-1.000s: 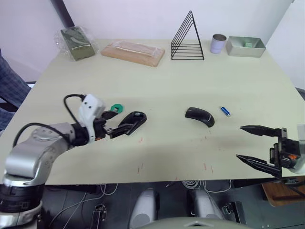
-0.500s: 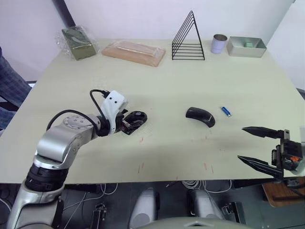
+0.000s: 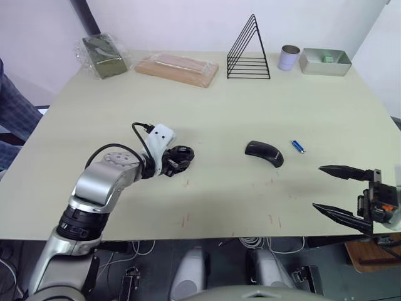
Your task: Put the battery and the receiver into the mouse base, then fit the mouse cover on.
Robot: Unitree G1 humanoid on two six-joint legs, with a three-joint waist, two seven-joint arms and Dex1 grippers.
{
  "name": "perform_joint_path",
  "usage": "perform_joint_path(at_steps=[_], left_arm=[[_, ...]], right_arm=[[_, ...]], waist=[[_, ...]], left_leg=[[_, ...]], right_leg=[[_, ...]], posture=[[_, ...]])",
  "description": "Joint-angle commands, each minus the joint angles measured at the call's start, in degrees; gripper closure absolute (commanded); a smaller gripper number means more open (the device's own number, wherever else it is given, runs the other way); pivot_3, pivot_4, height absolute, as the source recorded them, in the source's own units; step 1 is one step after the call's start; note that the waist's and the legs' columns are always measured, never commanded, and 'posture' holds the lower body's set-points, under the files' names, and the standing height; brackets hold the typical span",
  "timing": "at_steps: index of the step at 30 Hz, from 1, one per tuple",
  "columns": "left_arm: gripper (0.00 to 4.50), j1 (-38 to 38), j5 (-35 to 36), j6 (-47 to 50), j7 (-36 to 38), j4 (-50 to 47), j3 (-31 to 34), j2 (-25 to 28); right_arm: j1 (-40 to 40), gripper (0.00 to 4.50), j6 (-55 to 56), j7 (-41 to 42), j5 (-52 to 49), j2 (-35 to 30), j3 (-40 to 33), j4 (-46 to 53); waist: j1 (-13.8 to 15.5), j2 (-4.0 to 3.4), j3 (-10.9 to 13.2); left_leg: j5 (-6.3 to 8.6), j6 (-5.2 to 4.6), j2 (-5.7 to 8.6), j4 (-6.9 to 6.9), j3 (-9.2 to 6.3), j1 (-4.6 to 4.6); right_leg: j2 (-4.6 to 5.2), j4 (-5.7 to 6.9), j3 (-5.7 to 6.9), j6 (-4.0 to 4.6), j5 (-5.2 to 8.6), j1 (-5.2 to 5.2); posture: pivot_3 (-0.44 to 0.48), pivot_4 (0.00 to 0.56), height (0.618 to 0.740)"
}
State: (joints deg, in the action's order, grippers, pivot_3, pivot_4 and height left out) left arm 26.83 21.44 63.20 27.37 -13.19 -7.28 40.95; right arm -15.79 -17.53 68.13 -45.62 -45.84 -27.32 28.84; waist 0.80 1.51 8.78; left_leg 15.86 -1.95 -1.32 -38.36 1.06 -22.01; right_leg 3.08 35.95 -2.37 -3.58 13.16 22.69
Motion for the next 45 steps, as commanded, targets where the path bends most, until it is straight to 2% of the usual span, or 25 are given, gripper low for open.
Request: perform_joint_path(at_steps=[1, 15, 20, 25, 29, 33, 37, 42, 45], left_arm=[[0.0, 1.0, -0.8, -0.29, 0.27, -0.83, 0.67, -0.18], [0.0, 1.58, -2.13, 0.43, 0.07, -0.17, 0.63, -2.42], [1.54, 1.45, -2.66, 0.5, 0.48, -0.15, 0.59, -2.55], [1.53, 0.81, -2.44, 0.25, 1.65, -1.06, 1.04, -1.28], [1.53, 0.47, -1.32, -1.94, 5.7, -2.41, 1.53, 1.14], [1.53, -0.71, 0.75, -5.52, 12.85, -4.0, 2.26, 5.22], [1.53, -0.48, 1.11, -14.51, 24.47, -5.27, -0.62, 10.79], [1.53, 0.99, -3.81, -25.48, 31.86, -4.29, -6.36, 12.35], [1.53, 2.02, -5.2, -27.81, 34.18, -4.06, -9.25, 11.05]], right_arm=[[0.31, 0.07, 0.1, -0.14, -0.42, -0.63, -1.2, 1.03], [0.82, 0.07, 0.07, -0.5, 0.02, -0.74, -0.75, 1.03], [0.88, 0.0, 0.08, -0.8, 0.36, -0.65, -0.53, 1.14], [0.68, 0.0, 0.38, -0.93, 0.77, -0.37, -0.24, 0.93], [0.42, 0.0, 0.57, -1.04, 1.08, 0.02, -0.07, 0.98], [0.02, 0.0, 0.77, -1.17, 1.37, 0.34, -0.02, 1.11], [-1.18, 0.0, 1.15, -1.23, 1.81, 0.88, -0.34, 1.45], [-3.32, 0.0, 1.35, -1.4, 2.37, 1.25, -0.96, 2.67], [-5.15, 0.0, 1.21, -1.67, 2.33, 1.37, -1.97, 3.86]], waist=[[-0.03, 0.0, 0.0], [0.0, 0.0, 0.0], [-0.01, 0.0, 0.0], [-0.04, 0.0, 0.0], [-0.05, 0.0, 0.0], [-0.06, 0.0, 0.0], [0.02, 0.0, 0.0], [0.06, 0.0, 0.0], [0.01, 0.0, 0.0]], left_leg=[[0.0, 0.0, 0.0, 0.0, 0.01, 0.01], [0.0, 0.0, 0.0, -0.02, -0.01, 0.0], [0.0, 0.0, 0.01, -0.02, -0.01, -0.01], [0.0, 0.0, 0.01, -0.02, -0.01, 0.0], [0.0, 0.0, 0.0, -0.02, -0.02, -0.01], [0.0, 0.0, 0.0, -0.01, 0.0, -0.01], [0.0, 0.0, 0.0, -0.03, 0.02, -0.02], [0.0, 0.0, 0.02, -0.04, 0.09, -0.01], [0.0, 0.0, 0.01, -0.04, 0.11, -0.01]], right_leg=[[0.0, 0.0, 0.0, 0.0, 0.0, 0.0], [0.0, 0.02, 0.0, -0.02, -0.01, 0.0], [0.0, 0.02, 0.0, -0.18, -0.1, 0.0], [0.0, 0.02, 0.0, -0.2, -0.12, 0.0], [0.0, 0.02, 0.0, -0.19, -0.11, 0.01], [0.0, 0.02, 0.0, -0.15, -0.09, 0.01], [0.01, 0.02, 0.02, 0.02, 0.01, 0.01], [0.02, 0.02, -0.02, 0.02, 0.01, 0.0], [0.0, 0.02, -0.02, 0.02, 0.01, 0.0]], posture=[[0.0, 0.15, 0.74], [0.0, 0.15, 0.74], [0.0, 0.15, 0.74], [0.0, 0.15, 0.74], [0.0, 0.15, 0.74], [0.0, 0.15, 0.74], [0.0, 0.15, 0.74], [0.0, 0.15, 0.74], [0.0, 0.15, 0.74]])
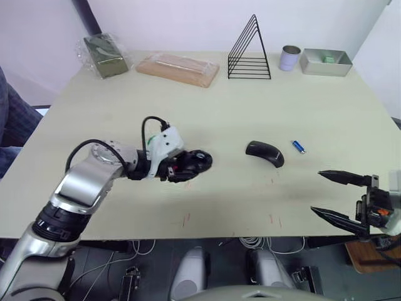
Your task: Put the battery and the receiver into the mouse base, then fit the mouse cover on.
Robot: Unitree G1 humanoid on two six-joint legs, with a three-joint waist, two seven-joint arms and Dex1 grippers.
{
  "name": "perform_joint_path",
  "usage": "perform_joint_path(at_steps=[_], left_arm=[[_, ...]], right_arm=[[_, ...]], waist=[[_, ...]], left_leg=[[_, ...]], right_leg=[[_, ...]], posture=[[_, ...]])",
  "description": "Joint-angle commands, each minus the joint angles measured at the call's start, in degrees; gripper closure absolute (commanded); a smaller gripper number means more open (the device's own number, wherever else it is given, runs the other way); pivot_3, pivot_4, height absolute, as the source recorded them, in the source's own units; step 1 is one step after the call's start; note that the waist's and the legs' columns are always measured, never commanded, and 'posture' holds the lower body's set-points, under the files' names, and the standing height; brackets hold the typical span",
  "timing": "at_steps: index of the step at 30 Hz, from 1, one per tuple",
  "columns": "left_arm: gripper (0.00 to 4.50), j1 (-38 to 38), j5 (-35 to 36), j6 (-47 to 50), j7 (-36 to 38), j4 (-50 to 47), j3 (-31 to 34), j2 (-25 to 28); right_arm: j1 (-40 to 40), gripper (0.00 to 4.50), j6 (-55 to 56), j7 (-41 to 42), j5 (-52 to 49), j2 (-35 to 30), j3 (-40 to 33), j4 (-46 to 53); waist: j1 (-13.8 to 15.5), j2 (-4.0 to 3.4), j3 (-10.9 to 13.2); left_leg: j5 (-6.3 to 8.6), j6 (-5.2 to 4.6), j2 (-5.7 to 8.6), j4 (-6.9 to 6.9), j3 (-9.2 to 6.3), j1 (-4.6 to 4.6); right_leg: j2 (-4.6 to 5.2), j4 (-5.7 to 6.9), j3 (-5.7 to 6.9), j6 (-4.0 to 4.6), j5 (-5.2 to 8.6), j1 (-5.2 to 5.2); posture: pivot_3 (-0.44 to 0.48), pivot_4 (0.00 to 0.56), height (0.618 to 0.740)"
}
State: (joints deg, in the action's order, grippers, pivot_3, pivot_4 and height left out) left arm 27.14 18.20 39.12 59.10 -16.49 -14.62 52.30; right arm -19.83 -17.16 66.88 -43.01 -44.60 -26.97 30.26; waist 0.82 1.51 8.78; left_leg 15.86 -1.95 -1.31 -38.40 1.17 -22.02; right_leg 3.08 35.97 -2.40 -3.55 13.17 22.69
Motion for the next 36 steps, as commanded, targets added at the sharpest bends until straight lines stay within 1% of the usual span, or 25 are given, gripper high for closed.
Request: perform_joint_path(at_steps=[1, 8, 14, 18, 21, 24, 27, 36], left_arm=[[1.53, 2.02, -2.24, -4.2, 3.37, -0.75, -2.85, -0.78], [1.53, 6.55, -5.63, -2.85, 5.67, 0.19, -10.25, -6.56], [1.53, 9.66, -8.96, -0.88, 4.3, 3.65, -14.0, -11.86], [1.53, 10.11, -10.26, 0.04, 4.27, 4.23, -15.15, -13.31], [1.53, 9.64, -13.61, -1.69, 4.37, 6.35, -18.01, -13.42], [1.53, 9.27, -15.69, -2.96, 4.17, 8.37, -19.23, -14.09], [1.53, 8.55, -17.09, -3.62, 4.19, 8.72, -19.92, -14.79], [1.53, 5.87, -18.78, -2.23, 3.73, 6.97, -19.65, -15.42]], right_arm=[[-1.91, 0.0, 0.83, -0.48, -0.11, 0.07, -2.71, 2.79], [-6.81, 0.0, 1.09, -0.17, 0.3, 0.22, -4.97, 4.55], [-8.48, 0.0, 0.89, -0.13, 0.31, 0.2, -5.77, 5.34], [-9.23, 0.0, 1.0, -0.04, 0.45, 0.11, -6.28, 5.58], [-10.21, 0.0, 1.26, 0.08, 0.59, 0.38, -6.54, 5.9], [-10.38, 0.0, 1.1, -0.15, 0.49, 0.52, -6.5, 6.16], [-10.25, 0.0, 1.09, -0.34, 0.61, 0.74, -6.04, 6.15], [-9.45, 0.0, 1.13, -0.2, 1.36, 0.71, -5.19, 5.48]], waist=[[0.0, 0.0, 0.0], [0.04, 0.01, 0.0], [-0.03, 0.01, -0.01], [-0.03, 0.01, -0.01], [0.01, 0.0, -0.02], [0.03, -0.01, -0.04], [0.15, -0.12, -0.1], [0.12, -0.43, -0.38]], left_leg=[[0.0, 0.0, 0.0, 0.0, 0.01, -0.01], [0.0, -0.01, 0.01, -0.07, 0.05, -0.08], [-0.01, -0.01, 0.01, -0.1, 0.03, -0.06], [-0.01, -0.01, 0.0, -0.1, -0.01, -0.06], [0.0, -0.01, 0.0, -0.1, -0.02, -0.07], [0.0, -0.01, 0.01, -0.1, -0.02, -0.06], [-0.01, -0.01, 0.01, -0.12, -0.03, 0.08], [-0.01, -0.02, 0.0, -0.23, -0.05, 0.1]], right_leg=[[-0.02, 0.0, 0.02, 0.0, 0.0, 0.0], [-0.05, 0.0, 0.04, -0.03, -0.01, -0.01], [-0.09, 0.04, 0.03, -0.05, -0.02, -0.01], [-0.1, 0.04, 0.02, -0.05, -0.02, 0.0], [-0.1, 0.04, 0.01, -0.05, -0.02, 0.0], [-0.1, 0.04, 0.03, -0.05, -0.02, -0.01], [-0.09, 0.05, 0.03, -0.05, -0.01, -0.2], [-0.08, 0.07, -0.02, -0.1, -0.04, -0.22]], posture=[[0.0, 0.15, 0.74], [0.0, 0.15, 0.74], [0.0, 0.15, 0.74], [0.0, 0.15, 0.74], [0.0, 0.15, 0.74], [0.0, 0.15, 0.74], [0.0, 0.15, 0.74], [0.0, 0.15, 0.74]])
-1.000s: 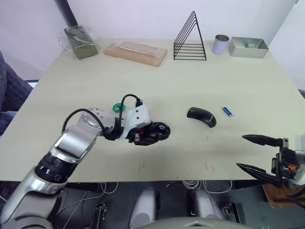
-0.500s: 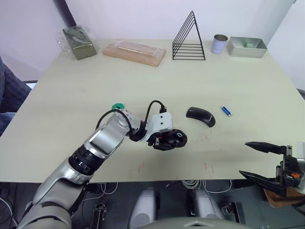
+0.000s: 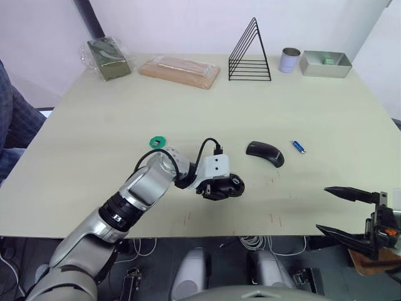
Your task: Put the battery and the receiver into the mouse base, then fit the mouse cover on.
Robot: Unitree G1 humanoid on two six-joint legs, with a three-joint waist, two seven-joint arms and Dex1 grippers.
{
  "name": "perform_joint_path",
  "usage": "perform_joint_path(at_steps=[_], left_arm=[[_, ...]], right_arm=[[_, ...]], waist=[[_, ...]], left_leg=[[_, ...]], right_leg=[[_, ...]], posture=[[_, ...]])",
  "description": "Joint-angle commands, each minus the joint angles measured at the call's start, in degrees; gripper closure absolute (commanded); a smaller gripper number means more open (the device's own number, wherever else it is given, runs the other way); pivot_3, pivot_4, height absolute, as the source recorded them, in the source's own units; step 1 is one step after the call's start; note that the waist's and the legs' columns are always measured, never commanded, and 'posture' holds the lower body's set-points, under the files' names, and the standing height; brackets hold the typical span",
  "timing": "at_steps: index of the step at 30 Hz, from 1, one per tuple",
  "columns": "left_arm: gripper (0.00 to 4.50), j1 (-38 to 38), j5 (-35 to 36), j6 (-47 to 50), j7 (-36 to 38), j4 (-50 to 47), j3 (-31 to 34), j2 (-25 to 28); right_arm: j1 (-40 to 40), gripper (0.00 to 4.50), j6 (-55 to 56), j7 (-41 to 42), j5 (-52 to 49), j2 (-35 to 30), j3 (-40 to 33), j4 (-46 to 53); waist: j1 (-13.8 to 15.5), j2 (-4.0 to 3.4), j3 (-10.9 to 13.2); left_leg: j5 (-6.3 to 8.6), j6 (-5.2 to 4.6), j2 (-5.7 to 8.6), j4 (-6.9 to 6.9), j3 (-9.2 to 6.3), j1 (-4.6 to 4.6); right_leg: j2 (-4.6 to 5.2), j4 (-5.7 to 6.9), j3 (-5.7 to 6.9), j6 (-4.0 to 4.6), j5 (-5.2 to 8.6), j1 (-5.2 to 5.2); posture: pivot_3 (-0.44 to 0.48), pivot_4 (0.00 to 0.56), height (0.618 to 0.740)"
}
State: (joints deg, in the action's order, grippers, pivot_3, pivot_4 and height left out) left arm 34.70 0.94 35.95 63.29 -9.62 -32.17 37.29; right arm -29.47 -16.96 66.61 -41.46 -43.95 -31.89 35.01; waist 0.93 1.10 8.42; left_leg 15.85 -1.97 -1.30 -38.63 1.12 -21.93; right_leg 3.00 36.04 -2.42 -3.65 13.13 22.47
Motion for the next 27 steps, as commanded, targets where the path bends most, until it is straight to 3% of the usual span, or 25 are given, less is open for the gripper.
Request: perform_joint_path(at_steps=[1, 7, 12, 15, 18, 27], left_arm=[[1.53, -1.8, -1.67, 1.03, -0.47, 0.08, -2.01, -0.57], [1.53, -2.27, -1.89, 1.87, -0.35, -0.31, -1.31, -1.08], [1.53, -2.1, -2.14, 1.88, -0.09, 0.09, -0.79, -1.28], [1.53, -2.14, -2.44, 1.6, 0.14, 0.37, -0.88, -1.3], [1.53, -1.96, -2.31, 1.6, 0.51, 0.54, -0.72, -1.42], [1.53, -1.49, -2.75, 0.91, 0.74, 1.58, -0.59, -2.24]], right_arm=[[0.27, 0.0, 0.91, 0.08, -0.09, 0.04, -0.19, 0.68], [2.91, 0.0, -1.43, -4.26, -0.61, 0.43, 0.48, 0.55], [9.24, 0.0, -6.05, -15.13, 3.99, 0.39, 3.45, -1.95], [14.96, 0.0, -10.04, -20.79, 5.27, 0.44, 6.35, -4.14], [24.32, 0.0, -22.05, -30.96, 5.42, -0.06, 10.66, -6.52], [44.84, 0.0, -31.58, -40.32, 12.31, 3.37, 21.76, -23.01]], waist=[[0.02, -0.03, -0.02], [-0.03, -0.02, -0.04], [-0.1, -0.04, -0.08], [-0.02, -0.05, -0.08], [-0.18, -0.12, -0.11], [0.06, -0.12, -0.15]], left_leg=[[0.0, 0.0, 0.0, 0.0, 0.0, 0.0], [0.0, 0.0, 0.0, -0.01, 0.0, 0.0], [0.0, 0.0, 0.0, -0.01, 0.0, 0.02], [0.0, 0.0, 0.02, -0.02, 0.02, 0.01], [0.0, 0.0, 0.01, -0.01, 0.01, 0.02], [0.0, -0.01, 0.07, -0.01, 0.09, -0.11]], right_leg=[[0.0, 0.0, 0.0, 0.0, 0.0, 0.0], [0.0, 0.0, -0.01, 0.0, 0.0, 0.0], [0.0, 0.01, -0.04, 0.0, 0.0, 0.0], [0.01, 0.01, -0.06, 0.01, -0.01, 0.0], [0.0, 0.02, -0.1, 0.02, -0.02, 0.02], [0.01, -0.01, 0.02, 0.02, -0.01, 0.04]], posture=[[0.0, 0.15, 0.74], [0.0, 0.15, 0.74], [0.0, 0.15, 0.74], [0.0, 0.15, 0.74], [0.0, 0.15, 0.74], [0.0, 0.15, 0.74]])
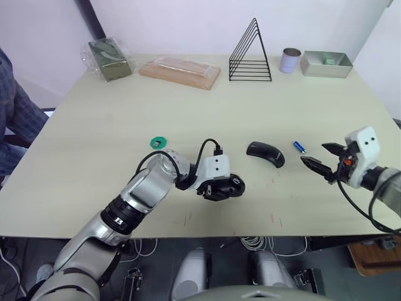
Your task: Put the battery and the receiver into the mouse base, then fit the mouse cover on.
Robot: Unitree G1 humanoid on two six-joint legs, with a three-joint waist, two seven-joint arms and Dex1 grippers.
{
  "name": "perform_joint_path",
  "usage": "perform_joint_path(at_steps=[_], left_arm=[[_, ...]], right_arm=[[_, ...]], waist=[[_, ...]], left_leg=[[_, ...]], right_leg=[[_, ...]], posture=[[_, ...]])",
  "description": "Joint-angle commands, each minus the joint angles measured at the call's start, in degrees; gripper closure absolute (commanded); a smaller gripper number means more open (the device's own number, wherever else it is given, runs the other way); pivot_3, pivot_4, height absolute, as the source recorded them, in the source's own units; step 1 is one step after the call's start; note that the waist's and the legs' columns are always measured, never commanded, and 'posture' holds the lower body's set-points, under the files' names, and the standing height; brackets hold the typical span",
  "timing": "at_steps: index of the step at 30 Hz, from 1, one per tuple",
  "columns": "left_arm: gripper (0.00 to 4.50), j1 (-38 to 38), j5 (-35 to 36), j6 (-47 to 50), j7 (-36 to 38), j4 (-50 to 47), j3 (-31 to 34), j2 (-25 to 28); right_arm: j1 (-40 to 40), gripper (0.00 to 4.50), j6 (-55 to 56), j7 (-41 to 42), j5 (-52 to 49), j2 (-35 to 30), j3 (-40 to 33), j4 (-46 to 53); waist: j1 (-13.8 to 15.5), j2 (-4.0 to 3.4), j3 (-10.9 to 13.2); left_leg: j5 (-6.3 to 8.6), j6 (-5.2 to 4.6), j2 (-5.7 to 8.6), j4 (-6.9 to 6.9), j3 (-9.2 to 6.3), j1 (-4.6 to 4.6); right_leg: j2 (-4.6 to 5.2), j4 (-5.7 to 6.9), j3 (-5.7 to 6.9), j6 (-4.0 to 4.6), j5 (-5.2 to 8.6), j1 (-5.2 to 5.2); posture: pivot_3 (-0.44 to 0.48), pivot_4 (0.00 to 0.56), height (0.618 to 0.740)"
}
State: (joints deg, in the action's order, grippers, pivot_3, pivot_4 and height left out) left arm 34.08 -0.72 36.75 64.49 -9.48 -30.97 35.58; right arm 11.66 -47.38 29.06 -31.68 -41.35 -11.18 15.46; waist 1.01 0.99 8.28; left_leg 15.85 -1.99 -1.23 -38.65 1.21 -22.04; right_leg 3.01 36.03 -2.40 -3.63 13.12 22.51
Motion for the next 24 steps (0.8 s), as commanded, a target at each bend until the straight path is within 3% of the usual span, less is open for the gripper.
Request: perform_joint_path(at_steps=[1, 2, 6, 24], left_arm=[[1.53, -0.82, -1.13, 0.08, -0.46, 1.56, -1.75, -0.63], [1.53, -0.79, -1.19, 0.01, -0.5, 1.74, -1.7, -0.73], [1.53, -0.73, -1.25, 0.09, -0.91, 2.25, -1.21, -1.27], [1.53, -1.14, -1.49, -0.48, -0.68, 2.24, -0.79, -1.64]], right_arm=[[4.99, 0.0, -0.94, -2.81, 3.55, 1.04, 2.02, -5.22], [6.14, 0.0, -0.36, -2.92, 4.55, 1.54, 2.69, -7.03], [8.85, 1.89, 2.12, -2.72, 7.69, 3.23, 4.8, -12.01], [11.41, 1.89, 6.88, -0.93, 14.21, 6.82, 6.34, -20.07]], waist=[[-0.04, -0.01, 0.0], [0.01, -0.02, 0.0], [0.04, -0.02, -0.01], [-0.03, -0.03, 0.0]], left_leg=[[0.0, 0.0, 0.01, 0.0, 0.0, 0.0], [0.0, 0.0, 0.01, 0.0, 0.0, -0.01], [0.0, 0.0, 0.02, 0.0, -0.01, -0.01], [-0.01, -0.01, 0.02, -0.02, 0.0, 0.0]], right_leg=[[0.01, 0.0, 0.0, 0.0, 0.0, 0.0], [0.01, 0.0, 0.0, -0.01, 0.0, 0.0], [0.01, 0.0, 0.03, -0.01, -0.01, -0.01], [0.01, 0.01, 0.0, -0.07, -0.05, -0.02]], posture=[[0.0, 0.15, 0.74], [0.0, 0.15, 0.74], [0.0, 0.15, 0.74], [0.0, 0.15, 0.74]])
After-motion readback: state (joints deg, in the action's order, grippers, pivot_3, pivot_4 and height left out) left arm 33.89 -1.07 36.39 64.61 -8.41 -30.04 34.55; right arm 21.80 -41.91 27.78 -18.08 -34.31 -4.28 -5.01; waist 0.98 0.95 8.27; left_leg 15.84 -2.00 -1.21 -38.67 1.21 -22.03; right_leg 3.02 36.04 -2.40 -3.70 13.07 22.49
